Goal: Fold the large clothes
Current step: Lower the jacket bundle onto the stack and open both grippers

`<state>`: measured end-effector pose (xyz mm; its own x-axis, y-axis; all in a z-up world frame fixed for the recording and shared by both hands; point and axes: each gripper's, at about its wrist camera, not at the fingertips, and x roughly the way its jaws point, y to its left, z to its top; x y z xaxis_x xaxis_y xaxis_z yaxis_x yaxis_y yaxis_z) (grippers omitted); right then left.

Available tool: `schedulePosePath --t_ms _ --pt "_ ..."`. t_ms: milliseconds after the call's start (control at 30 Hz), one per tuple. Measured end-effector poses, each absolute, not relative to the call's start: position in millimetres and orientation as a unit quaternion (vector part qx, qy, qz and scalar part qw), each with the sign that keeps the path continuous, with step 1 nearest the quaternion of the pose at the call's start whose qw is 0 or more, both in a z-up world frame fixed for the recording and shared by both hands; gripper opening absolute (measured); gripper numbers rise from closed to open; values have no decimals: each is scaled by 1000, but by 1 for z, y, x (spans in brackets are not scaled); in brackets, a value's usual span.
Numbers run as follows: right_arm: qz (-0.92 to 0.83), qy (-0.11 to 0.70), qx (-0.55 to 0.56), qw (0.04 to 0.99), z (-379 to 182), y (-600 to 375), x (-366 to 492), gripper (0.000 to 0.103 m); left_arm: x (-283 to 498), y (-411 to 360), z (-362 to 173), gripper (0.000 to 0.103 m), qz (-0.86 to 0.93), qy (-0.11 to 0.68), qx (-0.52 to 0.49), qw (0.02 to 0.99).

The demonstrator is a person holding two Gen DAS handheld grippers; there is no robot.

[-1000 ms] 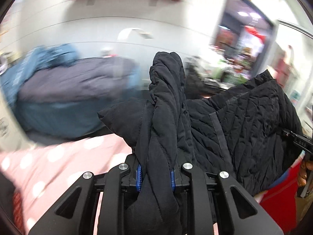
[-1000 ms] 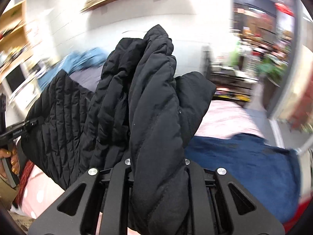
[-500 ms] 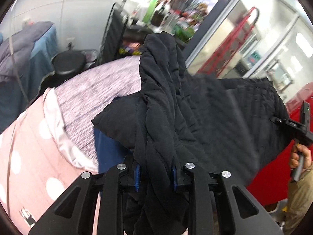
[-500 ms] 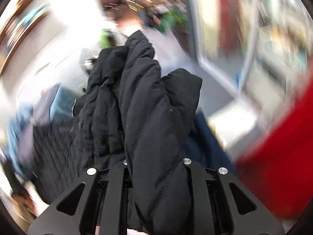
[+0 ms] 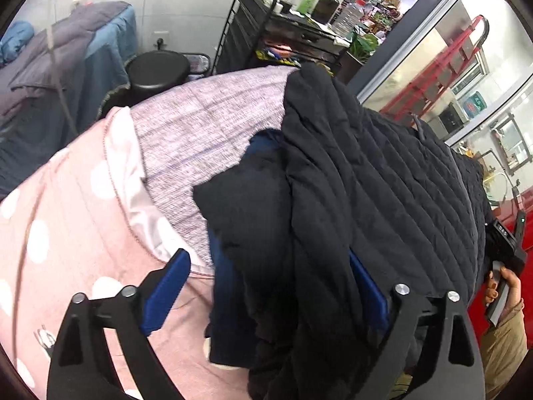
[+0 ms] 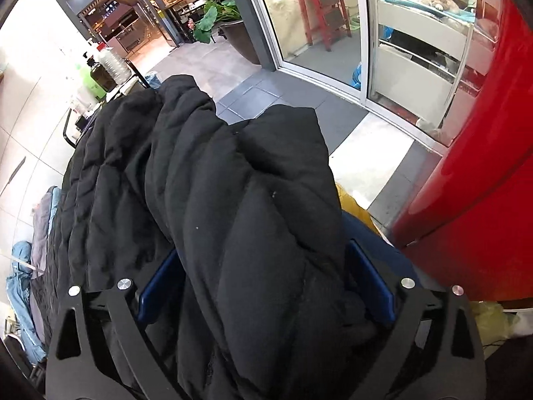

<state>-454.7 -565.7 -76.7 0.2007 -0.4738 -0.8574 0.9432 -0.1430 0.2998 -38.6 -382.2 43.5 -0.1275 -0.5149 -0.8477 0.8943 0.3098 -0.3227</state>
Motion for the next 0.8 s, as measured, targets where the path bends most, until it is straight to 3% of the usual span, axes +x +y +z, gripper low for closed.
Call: schedulePosePath --t_ms 100,333,800 --pt "-617 230 456 599 -58 -553 -460 94 -41 -373 64 97 -547 462 213 664" --pt "-679 210 358 606 11 -510 -449 94 -60 -344 117 97 -521 352 263 732" --pt "-550 396 263 686 32 -406 -329 96 -183 -309 135 97 -604 331 338 642"
